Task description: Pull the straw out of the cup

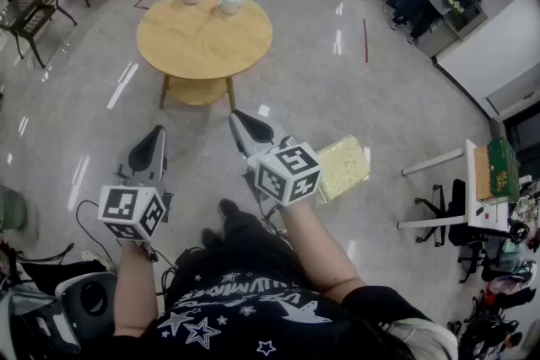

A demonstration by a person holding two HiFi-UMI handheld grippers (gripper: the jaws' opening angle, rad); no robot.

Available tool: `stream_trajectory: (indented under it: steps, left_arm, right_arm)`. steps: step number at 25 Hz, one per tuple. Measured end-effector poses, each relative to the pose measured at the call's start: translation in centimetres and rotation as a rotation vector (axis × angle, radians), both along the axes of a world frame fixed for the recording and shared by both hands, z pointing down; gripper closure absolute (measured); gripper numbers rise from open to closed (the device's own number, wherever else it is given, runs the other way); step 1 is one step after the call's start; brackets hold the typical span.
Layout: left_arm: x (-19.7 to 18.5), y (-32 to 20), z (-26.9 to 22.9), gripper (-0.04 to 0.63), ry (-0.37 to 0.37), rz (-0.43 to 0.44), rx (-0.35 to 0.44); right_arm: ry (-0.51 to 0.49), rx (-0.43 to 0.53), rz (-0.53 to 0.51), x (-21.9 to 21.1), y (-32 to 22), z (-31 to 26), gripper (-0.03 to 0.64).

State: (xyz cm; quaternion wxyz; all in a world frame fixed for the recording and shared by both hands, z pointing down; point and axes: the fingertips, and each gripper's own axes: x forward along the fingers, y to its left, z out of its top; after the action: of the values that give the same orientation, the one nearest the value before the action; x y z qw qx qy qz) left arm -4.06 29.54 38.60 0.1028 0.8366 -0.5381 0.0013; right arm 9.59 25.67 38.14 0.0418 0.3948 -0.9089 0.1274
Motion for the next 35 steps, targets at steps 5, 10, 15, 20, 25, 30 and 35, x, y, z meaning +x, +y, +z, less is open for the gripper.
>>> stream_trajectory:
  steps: [5,10,15,20,25,30,35]
  left_arm:
    - [0.4,0.0,1.0,0.591,0.023,0.014,-0.023]
    - [0.4,-0.4,1.5,0.591,0.024,0.020,-0.035]
    - [-0.3,-0.6,1.9,0.591,0.014,0.007,-0.030]
    - [-1.7,-0.6,1.8,0.591,0.032,-0.005,-0.040]
    - [-2.4,-2.0,2.1,0.591,0.019,-0.007,-0.044]
    - [-3.1,-4.9,2.1,0.591,0.028,-0.027,-0.042]
    - [-3.8,-9.5,1.7,0.591,0.034,-0.047,-0.040]
  right_arm:
    - [0.014,-0.006,-0.005,0.2,0.1,0.8,0.618]
    - [0.020,-0.020,-0.001,0.3,-0.3,1.3,0.618]
    - [0.015,-0.016,-0.015,-0.3,-0.5,2.0,0.618]
    - [0.015,-0.040,-0.010,-0.9,-0.3,2.7,0.618]
    - [0.014,-0.026,-0.015,-1.6,-2.1,2.6,0.618]
    - [-0.001,-0.028,0.006,-1.8,-5.8,2.6,0.617]
    - [-0.011,-0.034,-0.004,-2.4,-10.8,2.5,0.618]
